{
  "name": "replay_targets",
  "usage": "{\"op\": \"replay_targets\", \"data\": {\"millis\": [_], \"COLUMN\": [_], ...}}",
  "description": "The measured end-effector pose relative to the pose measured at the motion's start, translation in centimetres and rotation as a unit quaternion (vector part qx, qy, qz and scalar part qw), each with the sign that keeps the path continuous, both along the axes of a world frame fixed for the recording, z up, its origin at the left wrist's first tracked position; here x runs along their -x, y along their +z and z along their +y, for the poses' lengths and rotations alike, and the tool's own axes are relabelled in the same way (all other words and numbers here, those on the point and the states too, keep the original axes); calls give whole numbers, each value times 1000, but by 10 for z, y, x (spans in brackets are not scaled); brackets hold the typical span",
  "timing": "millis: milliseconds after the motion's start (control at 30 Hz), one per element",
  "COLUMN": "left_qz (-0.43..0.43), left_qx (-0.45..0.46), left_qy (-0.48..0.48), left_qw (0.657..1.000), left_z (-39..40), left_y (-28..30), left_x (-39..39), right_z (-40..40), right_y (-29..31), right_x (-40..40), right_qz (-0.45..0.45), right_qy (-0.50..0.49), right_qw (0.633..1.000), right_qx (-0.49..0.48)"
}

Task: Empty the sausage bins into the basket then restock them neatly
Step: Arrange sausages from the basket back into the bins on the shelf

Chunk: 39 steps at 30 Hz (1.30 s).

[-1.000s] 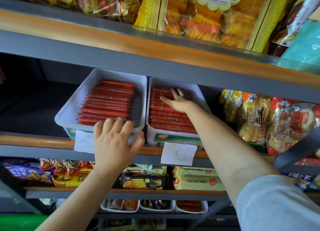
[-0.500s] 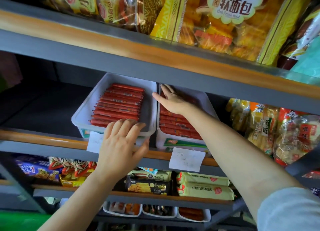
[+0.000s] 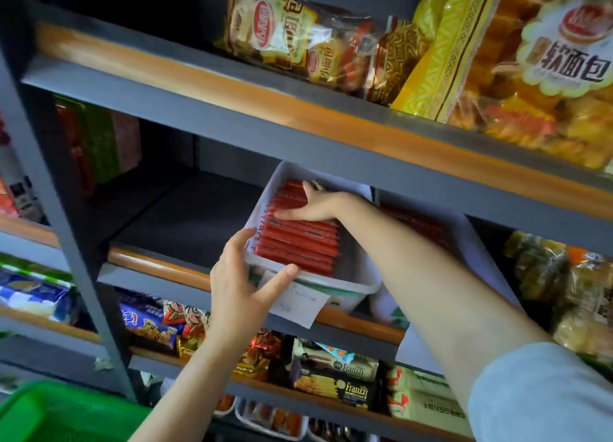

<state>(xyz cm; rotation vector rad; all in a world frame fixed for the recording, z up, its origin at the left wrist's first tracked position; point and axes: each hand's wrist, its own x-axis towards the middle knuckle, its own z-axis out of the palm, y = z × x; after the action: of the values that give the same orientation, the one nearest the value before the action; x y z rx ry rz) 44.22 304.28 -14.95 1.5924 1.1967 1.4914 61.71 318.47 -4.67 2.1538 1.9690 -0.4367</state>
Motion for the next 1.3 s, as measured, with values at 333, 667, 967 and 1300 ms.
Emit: {"op": "replay_targets", "data": {"millis": [333, 667, 967, 1300], "left_qz": [38, 56, 64, 74], "left_qx": [-59, -58, -42, -48], "left_qy": [10, 28, 20, 21], "left_qw": [997, 996, 997, 996], "left_z": [3, 5, 4, 2], "left_y": [-3, -8, -7, -3], "left_x": [1, -1, 1, 1], "right_z": [14, 25, 21, 13], "right_y": [-39, -31, -21, -11], "right_x": [-5, -3, 0, 7], "right_qz": [-23, -39, 42, 32], "right_qy": [-14, -29, -50, -20], "right_qw": [999, 998, 993, 993], "right_qx": [-41, -42, -102, -114]}}
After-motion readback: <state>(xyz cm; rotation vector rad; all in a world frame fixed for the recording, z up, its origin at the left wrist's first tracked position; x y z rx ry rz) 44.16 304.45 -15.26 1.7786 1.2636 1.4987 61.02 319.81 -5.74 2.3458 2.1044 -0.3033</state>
